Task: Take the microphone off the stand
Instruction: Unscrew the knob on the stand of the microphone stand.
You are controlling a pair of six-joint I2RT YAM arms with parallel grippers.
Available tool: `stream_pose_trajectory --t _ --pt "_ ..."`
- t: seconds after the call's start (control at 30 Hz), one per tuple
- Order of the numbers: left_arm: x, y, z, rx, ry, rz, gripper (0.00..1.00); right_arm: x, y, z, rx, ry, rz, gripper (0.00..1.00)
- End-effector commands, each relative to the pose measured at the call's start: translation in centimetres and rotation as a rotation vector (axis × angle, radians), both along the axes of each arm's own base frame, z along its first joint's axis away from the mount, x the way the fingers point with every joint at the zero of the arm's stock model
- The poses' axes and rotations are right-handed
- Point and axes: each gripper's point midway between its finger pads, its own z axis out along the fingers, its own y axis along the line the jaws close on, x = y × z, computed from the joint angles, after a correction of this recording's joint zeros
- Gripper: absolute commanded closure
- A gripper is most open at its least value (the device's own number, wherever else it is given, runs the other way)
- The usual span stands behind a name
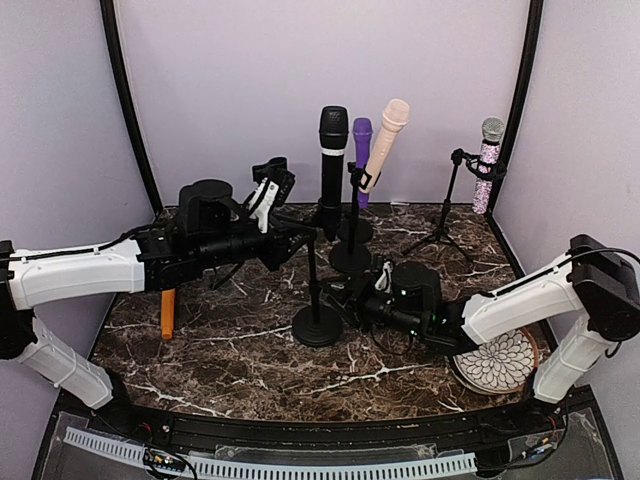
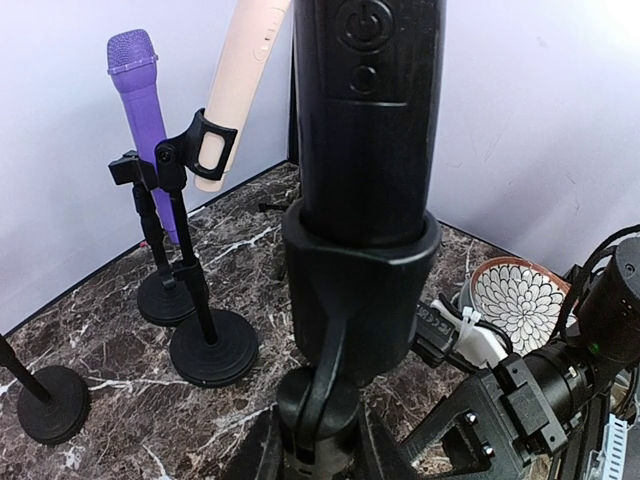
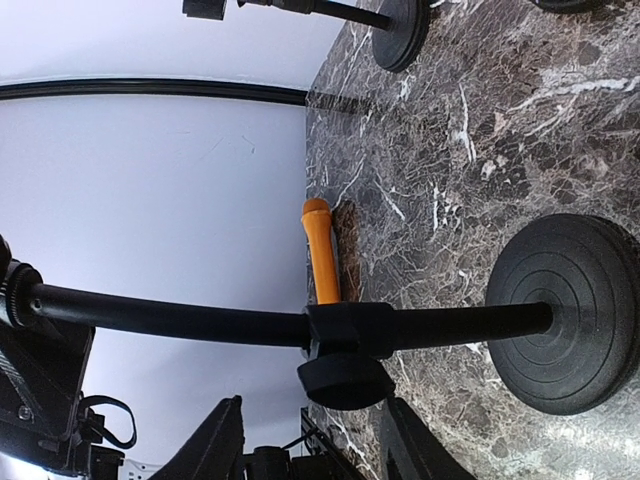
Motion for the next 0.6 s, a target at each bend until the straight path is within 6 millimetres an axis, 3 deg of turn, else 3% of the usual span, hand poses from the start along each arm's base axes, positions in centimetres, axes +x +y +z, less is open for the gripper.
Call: stream_pose_trajectory --t 0.0,0.27,0.57 --pt "-0.63 0.87 -0.89 0.024 0.034 0.014 0.89 1.16 0.22 1.15 0.027 -0.021 -0.046 0.54" --pt "-0.83 0.71 -1.04 0.025 0.042 0.001 0.89 1.62 0.22 0.85 0.026 -0.032 -0.067 0.53" --pt "-0.94 0.64 -1.09 0.024 0.045 -0.005 0.89 1.91 0.49 1.05 0.048 -0.052 -0.071 0.63"
